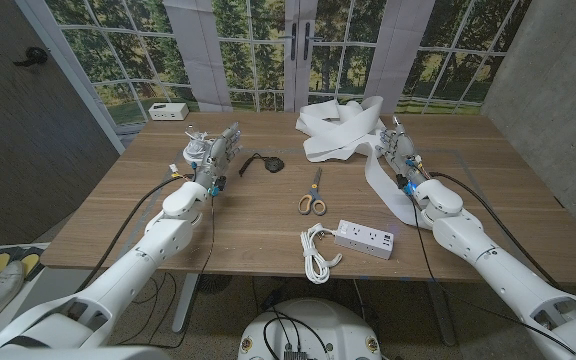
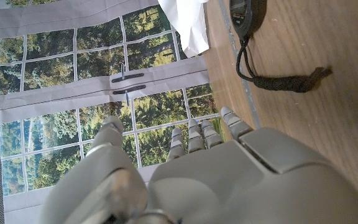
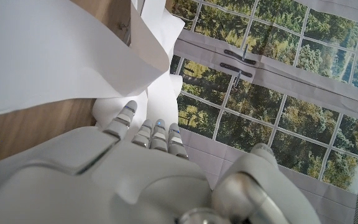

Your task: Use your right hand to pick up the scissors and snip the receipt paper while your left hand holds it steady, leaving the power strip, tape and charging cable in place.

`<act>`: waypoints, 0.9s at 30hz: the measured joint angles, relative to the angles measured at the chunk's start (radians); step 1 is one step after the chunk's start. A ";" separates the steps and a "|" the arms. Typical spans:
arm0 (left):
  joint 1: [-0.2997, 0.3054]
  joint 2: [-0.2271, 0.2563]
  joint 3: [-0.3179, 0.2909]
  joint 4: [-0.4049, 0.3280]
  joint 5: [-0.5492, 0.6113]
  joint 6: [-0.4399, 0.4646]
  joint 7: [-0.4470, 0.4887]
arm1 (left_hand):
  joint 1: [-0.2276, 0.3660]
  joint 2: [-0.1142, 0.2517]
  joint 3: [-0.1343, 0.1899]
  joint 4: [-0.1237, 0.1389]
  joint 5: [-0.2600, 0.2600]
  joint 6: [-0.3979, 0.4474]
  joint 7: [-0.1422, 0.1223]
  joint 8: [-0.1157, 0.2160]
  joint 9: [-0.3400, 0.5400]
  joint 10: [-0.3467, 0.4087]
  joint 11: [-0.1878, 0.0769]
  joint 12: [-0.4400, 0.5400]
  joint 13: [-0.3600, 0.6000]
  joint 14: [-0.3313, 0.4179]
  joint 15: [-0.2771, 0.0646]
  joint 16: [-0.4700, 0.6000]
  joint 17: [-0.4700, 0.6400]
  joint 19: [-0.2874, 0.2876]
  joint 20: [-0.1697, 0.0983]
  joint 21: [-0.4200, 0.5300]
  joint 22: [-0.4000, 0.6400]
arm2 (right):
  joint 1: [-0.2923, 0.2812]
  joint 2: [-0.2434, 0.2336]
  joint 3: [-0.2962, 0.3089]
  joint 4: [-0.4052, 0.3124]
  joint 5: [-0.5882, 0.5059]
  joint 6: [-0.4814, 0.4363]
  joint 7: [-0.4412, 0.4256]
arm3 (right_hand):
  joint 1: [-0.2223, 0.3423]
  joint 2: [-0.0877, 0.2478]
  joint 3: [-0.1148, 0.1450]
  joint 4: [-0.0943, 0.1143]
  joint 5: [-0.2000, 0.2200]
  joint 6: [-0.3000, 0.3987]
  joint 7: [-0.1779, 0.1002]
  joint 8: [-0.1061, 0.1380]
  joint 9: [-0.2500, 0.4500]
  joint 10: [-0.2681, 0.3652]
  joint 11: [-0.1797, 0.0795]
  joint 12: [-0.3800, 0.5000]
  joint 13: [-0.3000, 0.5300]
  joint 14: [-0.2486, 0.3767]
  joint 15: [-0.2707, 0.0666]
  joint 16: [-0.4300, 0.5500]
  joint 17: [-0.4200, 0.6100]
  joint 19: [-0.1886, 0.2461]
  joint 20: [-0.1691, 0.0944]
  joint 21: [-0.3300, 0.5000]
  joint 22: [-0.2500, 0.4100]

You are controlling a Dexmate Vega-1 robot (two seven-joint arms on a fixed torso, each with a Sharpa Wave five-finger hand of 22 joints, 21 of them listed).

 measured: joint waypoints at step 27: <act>-0.012 -0.007 0.001 0.036 0.001 -0.041 -0.036 | 0.000 0.000 0.000 0.000 0.000 0.005 -0.005 0.007 0.000 0.011 -0.003 0.004 0.000 0.000 0.000 0.004 0.000 0.000 0.000 0.000 0.000 | 0.005 -0.016 -0.013 -0.023 -0.019 -0.023 -0.006 | 0.006 -0.006 -0.004 -0.004 0.000 -0.027 0.005 -0.004 0.000 0.000 0.000 0.000 0.000 0.004 0.004 0.000 -0.003 -0.006 0.006 0.000 0.000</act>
